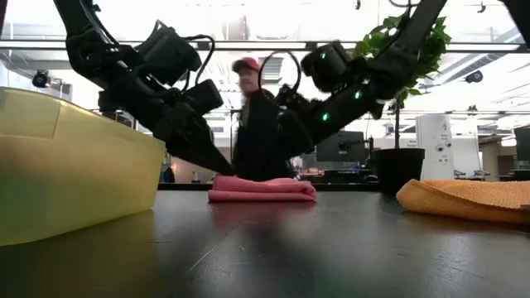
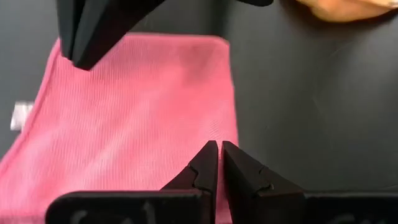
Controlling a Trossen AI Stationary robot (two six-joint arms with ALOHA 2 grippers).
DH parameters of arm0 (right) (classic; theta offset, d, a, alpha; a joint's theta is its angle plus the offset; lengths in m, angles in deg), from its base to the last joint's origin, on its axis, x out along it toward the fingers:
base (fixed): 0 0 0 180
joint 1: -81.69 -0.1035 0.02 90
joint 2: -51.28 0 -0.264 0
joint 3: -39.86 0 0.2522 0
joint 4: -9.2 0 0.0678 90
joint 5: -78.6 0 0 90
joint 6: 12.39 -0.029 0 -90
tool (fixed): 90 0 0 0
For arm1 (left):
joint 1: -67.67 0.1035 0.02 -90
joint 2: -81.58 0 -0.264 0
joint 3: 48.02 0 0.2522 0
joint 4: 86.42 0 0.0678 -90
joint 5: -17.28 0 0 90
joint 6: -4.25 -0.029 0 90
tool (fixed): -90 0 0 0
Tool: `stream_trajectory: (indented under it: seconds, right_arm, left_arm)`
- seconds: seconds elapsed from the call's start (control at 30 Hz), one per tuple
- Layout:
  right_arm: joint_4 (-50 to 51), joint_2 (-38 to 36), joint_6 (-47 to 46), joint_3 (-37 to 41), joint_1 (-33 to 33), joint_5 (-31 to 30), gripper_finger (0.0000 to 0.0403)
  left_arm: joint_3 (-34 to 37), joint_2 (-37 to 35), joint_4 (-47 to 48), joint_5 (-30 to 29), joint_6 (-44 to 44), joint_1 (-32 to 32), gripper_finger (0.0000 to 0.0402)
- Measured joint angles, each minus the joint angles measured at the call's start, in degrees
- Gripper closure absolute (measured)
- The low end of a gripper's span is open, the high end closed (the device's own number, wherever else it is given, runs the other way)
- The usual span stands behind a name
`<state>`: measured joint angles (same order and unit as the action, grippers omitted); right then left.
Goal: Fold microfiber towels
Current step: Fold the pink microfiber towel, then put the folded pink microfiber towel into the yellow bin
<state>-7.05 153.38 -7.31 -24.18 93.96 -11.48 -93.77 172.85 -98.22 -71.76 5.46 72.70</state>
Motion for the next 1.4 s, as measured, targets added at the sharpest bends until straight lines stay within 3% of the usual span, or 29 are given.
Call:
stream_trajectory:
  seconds: [0.17,0.43,0.6,0.83,1.07,1.2,1.4]
  right_arm:
    - [-1.9,4.4,-5.6,0.0,2.4,-0.2,0.0394]
    - [-1.6,4.5,-8.1,0.0,4.1,-0.1,0.0394]
    - [1.8,1.4,-8.4,0.0,3.9,0.1,0.0394]
    - [15.3,-7.3,-14.7,0.0,3.9,0.5,0.0384]
    - [30.2,-14.5,-27.4,-0.1,3.9,2.1,0.0317]
    - [36.3,-15.2,-32.6,0.0,3.7,3.6,0.0259]
    - [35.9,-12.2,-35.6,0.3,3.7,3.5,0.0183]
  left_arm:
    - [-0.4,1.8,0.9,-0.1,1.5,0.1,0.0394]
    - [-0.2,3.4,2.7,-0.1,3.0,0.1,0.0394]
    - [-0.5,2.4,2.6,-0.1,2.9,0.1,0.0394]
    - [-0.6,-1.1,2.6,-0.7,2.8,0.2,0.0394]
    - [-0.5,-4.6,3.3,-2.0,17.5,1.9,0.0368]
    - [-0.6,-6.0,10.0,-2.6,22.7,2.7,0.0319]
    - [-0.7,-6.1,18.9,-10.7,39.4,4.3,0.0228]
